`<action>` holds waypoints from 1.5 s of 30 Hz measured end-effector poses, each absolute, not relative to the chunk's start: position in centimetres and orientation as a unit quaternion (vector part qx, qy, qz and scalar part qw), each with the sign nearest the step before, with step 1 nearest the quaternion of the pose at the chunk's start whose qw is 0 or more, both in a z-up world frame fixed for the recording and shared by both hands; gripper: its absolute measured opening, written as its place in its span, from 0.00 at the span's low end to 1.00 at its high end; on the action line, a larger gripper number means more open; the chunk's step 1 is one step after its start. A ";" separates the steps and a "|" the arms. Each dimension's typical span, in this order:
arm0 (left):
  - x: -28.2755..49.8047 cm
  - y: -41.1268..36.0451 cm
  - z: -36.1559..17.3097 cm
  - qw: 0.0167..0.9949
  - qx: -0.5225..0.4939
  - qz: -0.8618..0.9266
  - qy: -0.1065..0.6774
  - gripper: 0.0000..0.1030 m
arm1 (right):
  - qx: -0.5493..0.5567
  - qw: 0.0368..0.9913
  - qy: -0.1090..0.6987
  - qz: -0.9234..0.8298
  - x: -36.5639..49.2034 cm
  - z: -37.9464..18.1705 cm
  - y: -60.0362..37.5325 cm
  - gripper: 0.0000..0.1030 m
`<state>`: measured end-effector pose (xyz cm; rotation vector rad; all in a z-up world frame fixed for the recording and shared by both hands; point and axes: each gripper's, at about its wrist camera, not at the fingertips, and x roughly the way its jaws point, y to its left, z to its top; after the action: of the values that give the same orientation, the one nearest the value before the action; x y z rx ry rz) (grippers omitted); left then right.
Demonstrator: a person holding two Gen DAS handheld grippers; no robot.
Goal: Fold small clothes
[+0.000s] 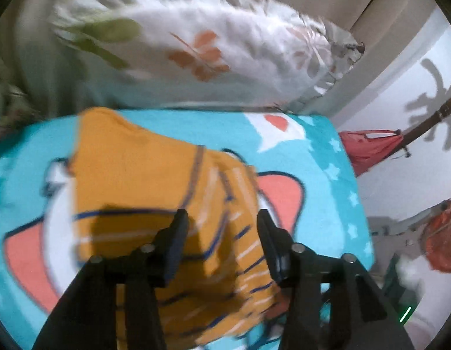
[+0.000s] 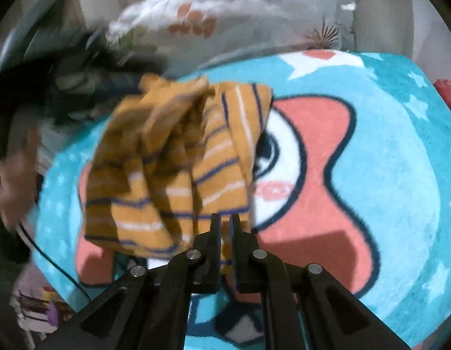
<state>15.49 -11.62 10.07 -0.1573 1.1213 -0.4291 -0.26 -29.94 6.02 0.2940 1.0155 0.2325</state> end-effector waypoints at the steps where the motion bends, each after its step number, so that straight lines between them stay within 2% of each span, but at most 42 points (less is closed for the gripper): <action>1: 14.7 -10.8 10.3 0.828 -0.068 -0.189 0.524 0.50 | 0.148 0.860 0.476 0.113 0.6 6.2 -30.7 0.22; 2: 14.0 -9.8 10.4 0.833 -0.066 -0.176 0.521 0.53 | 0.161 0.861 0.468 0.118 1.2 6.6 -31.2 0.28; 3: 13.1 -8.8 10.5 0.838 -0.065 -0.160 0.517 0.54 | 0.177 0.860 0.461 0.127 1.9 7.1 -31.6 0.41; 4: 12.2 -7.4 10.5 0.843 -0.068 -0.144 0.514 0.55 | 0.195 0.857 0.455 0.143 2.9 7.5 -31.7 0.50; 6: 10.5 -5.3 10.1 0.845 -0.081 -0.120 0.515 0.55 | 0.220 0.846 0.453 0.175 4.9 7.7 -31.1 0.53; 7: 10.0 -4.6 9.9 0.845 -0.088 -0.112 0.516 0.55 | 0.232 0.837 0.455 0.196 5.9 7.7 -30.4 0.62; 9: 8.9 -3.0 9.0 0.841 -0.110 -0.091 0.522 0.55 | 0.232 0.822 0.469 0.225 8.4 6.9 -28.4 0.68; 12: 7.9 -1.6 7.8 0.836 -0.127 -0.061 0.531 0.55 | 0.220 0.814 0.492 0.216 10.8 5.1 -26.4 0.68; 13: 7.6 -1.3 7.5 0.834 -0.128 -0.055 0.533 0.55 | 0.226 0.804 0.503 0.223 11.5 4.2 -25.9 0.51; 14: 7.4 -1.1 7.3 0.834 -0.126 -0.049 0.535 0.55 | 0.237 0.789 0.513 0.240 12.2 3.4 -25.5 0.31; 15: 7.3 -1.0 7.2 0.836 -0.118 -0.042 0.535 0.55 | 0.242 0.779 0.522 0.250 12.7 3.1 -25.4 0.21; 16: 7.2 -1.2 7.2 0.837 -0.113 -0.039 0.535 0.55 | 0.247 0.777 0.520 0.253 12.7 3.3 -25.6 0.17; 18: 7.2 -1.6 7.1 0.838 -0.105 -0.039 0.534 0.55 | 0.249 0.786 0.501 0.264 12.4 5.0 -26.6 0.15; 22: 8.0 -2.9 5.8 0.831 -0.107 -0.052 0.544 0.55 | 0.212 0.820 0.477 0.234 11.0 7.3 -29.5 0.15; 26: 8.9 -5.1 2.7 0.807 -0.108 -0.061 0.577 0.55 | 0.216 0.816 0.506 0.178 11.8 4.3 -32.0 0.15; 29: 9.0 -6.1 1.1 0.794 -0.106 -0.051 0.596 0.56 | 0.201 0.809 0.526 0.171 12.6 2.3 -31.5 0.25; 30: 8.9 -6.3 0.9 0.792 -0.108 -0.047 0.598 0.56 | 0.195 0.813 0.524 0.163 12.6 2.4 -31.5 0.33; 31: 9.0 -6.4 0.8 0.791 -0.107 -0.042 0.600 0.58 | 0.193 0.814 0.525 0.159 12.7 2.6 -31.6 0.37; 40: 7.7 -5.8 2.2 0.797 -0.115 -0.036 0.592 0.61 | 0.208 0.862 0.441 0.138 11.6 9.0 -33.6 0.38; 45: 5.6 -5.3 3.8 0.805 -0.116 -0.028 0.581 0.61 | 0.163 0.845 0.474 0.185 13.8 7.6 -29.2 0.37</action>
<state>5.56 -5.26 3.77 -0.2478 1.2431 -0.0600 13.80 -29.16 7.62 0.3441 1.0005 0.3896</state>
